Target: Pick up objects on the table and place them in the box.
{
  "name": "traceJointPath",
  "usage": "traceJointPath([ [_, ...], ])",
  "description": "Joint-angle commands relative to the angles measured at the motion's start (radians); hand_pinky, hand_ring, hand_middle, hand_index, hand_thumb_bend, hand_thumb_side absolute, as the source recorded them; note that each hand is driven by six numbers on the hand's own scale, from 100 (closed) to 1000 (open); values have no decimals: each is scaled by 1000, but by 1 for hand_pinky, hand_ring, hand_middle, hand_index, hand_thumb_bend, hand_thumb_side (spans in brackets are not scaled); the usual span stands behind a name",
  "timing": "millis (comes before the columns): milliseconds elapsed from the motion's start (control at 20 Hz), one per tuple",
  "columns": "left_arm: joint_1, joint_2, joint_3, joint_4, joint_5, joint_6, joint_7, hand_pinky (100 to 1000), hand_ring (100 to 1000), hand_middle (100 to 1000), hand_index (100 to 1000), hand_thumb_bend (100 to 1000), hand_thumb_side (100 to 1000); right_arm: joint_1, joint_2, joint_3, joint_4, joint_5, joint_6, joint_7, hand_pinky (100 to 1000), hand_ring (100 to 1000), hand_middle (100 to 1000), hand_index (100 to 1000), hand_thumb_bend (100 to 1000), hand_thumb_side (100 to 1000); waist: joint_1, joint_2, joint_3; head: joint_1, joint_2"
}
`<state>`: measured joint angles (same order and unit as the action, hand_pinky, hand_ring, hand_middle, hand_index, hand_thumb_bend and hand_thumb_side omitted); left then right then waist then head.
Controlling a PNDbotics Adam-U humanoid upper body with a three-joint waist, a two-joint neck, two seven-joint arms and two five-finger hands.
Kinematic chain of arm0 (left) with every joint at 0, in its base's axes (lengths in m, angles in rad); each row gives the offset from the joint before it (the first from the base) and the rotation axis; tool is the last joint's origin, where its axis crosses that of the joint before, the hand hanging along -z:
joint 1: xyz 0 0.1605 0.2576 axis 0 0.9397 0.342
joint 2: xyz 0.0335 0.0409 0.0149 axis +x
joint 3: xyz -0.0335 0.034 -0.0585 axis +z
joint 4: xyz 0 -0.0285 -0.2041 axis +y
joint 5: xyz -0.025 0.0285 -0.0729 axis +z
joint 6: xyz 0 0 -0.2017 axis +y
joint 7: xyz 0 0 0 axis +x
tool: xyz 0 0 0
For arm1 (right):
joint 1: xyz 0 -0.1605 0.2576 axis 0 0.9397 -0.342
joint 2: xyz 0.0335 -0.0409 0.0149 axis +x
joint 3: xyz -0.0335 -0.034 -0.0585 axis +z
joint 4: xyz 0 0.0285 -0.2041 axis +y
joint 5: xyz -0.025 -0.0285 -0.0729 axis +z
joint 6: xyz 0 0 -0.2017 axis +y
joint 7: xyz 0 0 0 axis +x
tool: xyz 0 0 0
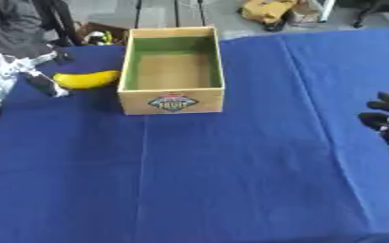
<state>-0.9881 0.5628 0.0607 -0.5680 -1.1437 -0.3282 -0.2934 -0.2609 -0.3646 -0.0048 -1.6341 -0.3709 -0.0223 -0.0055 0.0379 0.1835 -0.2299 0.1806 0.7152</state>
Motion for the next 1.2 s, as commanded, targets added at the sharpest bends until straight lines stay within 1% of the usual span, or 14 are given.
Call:
traceJointPath([
  [50, -17, 23, 13, -2, 10, -1, 14, 818, 786, 762, 882, 608, 218, -15, -21, -1, -18, 2, -1, 3, 818, 673, 671, 788, 100, 1000, -2, -11, -3, 2, -12],
  [250, -15, 27, 13, 7, 28, -4, 6, 818, 785, 749, 871, 583, 218, -15, -21, -2, -19, 2, -2, 3, 818, 673, 671, 788, 100, 1000, -1, -5, -8, 5, -15],
  [350, -15, 31, 13, 11, 38, -6, -5, 820, 786, 747, 867, 550, 208, -16, -21, -3, -19, 3, -2, 2, 818, 673, 671, 788, 100, 1000, 1, -2, -10, 5, -16],
  [500, -18, 39, 15, 19, 55, -9, -33, 822, 787, 745, 867, 548, 215, -18, -22, -3, -20, 4, -1, 3, 818, 673, 671, 788, 100, 1000, 6, 4, -16, 7, -17],
  [550, -19, 43, 16, 20, 61, -9, -42, 823, 786, 742, 867, 522, 233, -18, -22, -2, -20, 4, -1, 3, 818, 673, 672, 788, 100, 1000, 8, 5, -18, 8, -19],
  [600, -20, 46, 17, 20, 66, -9, -49, 823, 786, 741, 866, 539, 218, -19, -22, -2, -20, 4, -1, 4, 818, 673, 672, 788, 100, 1000, 9, 7, -20, 8, -20],
  [800, -22, 52, 17, 16, 77, -7, -63, 824, 785, 741, 867, 542, 217, -19, -24, -4, -21, 6, -1, 3, 818, 673, 672, 788, 100, 1000, 13, 10, -25, 8, -22],
  [1200, -17, 52, 13, 19, 79, -7, -80, 819, 766, 703, 856, 508, 200, -18, -23, -5, -21, 7, 0, 3, 818, 673, 672, 788, 100, 1000, 19, 13, -30, 6, -21],
])
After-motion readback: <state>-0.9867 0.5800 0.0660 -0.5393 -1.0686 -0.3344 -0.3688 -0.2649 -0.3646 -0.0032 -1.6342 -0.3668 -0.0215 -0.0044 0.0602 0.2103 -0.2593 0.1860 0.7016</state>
